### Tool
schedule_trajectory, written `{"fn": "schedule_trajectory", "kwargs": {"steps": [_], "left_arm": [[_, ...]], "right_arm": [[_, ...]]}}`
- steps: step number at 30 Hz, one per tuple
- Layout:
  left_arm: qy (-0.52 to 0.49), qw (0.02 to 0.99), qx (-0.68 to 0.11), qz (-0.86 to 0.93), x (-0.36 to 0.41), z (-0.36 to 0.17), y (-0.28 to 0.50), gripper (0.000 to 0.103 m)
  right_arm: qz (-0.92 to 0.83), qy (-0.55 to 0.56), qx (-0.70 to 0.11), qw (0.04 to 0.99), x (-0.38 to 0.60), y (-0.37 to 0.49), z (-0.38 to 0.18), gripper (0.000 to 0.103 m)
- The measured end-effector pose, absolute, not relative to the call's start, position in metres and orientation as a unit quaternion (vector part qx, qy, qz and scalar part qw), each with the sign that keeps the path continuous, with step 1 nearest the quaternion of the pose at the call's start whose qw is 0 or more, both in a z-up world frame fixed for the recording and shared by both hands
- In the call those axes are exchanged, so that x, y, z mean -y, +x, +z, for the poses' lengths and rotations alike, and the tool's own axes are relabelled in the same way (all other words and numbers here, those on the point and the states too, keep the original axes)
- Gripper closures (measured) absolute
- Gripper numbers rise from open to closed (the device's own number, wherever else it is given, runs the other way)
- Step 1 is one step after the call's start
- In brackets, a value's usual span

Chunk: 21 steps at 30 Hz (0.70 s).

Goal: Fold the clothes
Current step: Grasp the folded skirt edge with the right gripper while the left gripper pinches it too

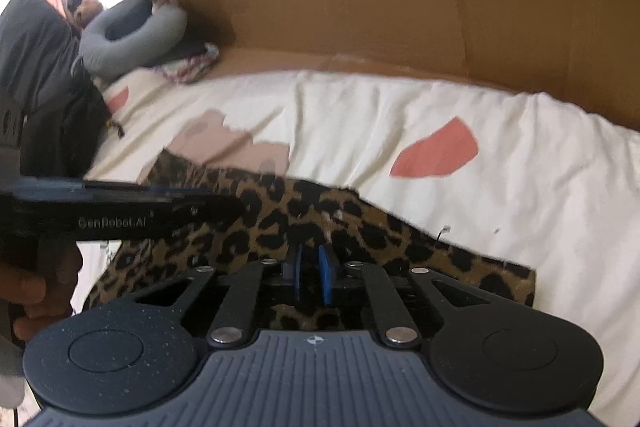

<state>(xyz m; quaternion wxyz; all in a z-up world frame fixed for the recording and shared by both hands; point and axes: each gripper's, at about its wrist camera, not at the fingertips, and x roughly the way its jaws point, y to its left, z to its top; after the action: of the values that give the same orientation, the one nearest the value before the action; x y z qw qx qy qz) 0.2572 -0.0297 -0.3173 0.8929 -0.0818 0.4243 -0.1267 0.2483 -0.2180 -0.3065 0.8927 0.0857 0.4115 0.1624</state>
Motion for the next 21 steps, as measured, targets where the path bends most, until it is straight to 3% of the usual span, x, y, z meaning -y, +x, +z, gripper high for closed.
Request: {"fn": "schedule_trajectory", "kwargs": {"steps": [21], "left_arm": [[-0.08, 0.881, -0.446, -0.137, 0.03, -0.338, 0.282, 0.07]], "right_arm": [[0.17, 0.041, -0.431, 0.885, 0.213, 0.284, -0.321, 0.089]]}}
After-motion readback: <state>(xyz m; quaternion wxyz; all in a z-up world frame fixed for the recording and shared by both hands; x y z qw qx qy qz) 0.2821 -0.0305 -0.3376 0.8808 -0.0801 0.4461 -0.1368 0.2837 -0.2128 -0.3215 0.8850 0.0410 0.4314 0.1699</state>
